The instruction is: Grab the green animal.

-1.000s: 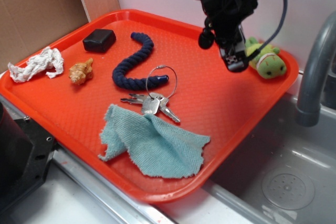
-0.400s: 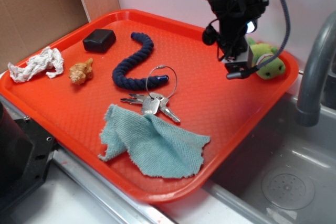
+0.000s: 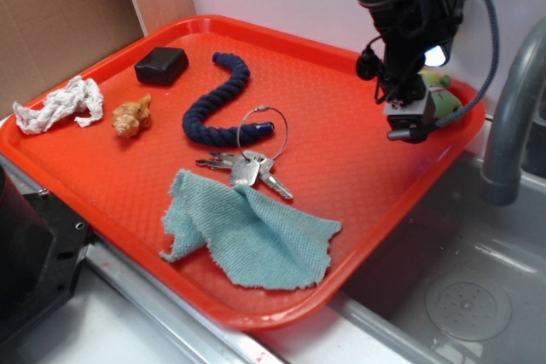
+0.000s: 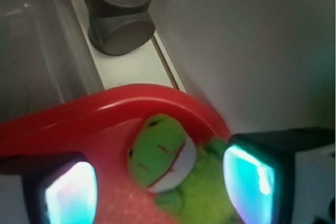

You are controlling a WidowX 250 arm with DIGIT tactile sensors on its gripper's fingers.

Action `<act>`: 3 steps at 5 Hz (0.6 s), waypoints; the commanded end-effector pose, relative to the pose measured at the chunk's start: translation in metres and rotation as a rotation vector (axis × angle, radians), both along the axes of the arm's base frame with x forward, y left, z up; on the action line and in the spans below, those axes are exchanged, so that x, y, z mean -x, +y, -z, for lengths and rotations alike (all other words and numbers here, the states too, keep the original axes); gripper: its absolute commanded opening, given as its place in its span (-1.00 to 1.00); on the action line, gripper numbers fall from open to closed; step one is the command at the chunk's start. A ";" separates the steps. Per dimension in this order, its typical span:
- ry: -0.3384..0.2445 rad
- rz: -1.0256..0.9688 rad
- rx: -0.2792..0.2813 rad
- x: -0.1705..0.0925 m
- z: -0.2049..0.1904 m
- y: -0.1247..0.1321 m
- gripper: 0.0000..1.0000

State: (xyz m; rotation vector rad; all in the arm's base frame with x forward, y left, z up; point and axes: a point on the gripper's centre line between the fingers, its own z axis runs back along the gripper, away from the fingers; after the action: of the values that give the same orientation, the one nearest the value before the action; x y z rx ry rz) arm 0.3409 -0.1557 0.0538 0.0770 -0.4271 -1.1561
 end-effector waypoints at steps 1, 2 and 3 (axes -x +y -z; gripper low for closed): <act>0.032 -0.017 0.083 -0.008 -0.005 -0.006 1.00; 0.103 -0.082 0.148 0.001 0.001 -0.004 -1.00; 0.182 -0.134 0.161 0.010 0.007 -0.005 -1.00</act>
State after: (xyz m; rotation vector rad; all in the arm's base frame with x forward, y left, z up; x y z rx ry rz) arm 0.3396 -0.1517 0.0377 -0.1409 -0.3295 -0.9917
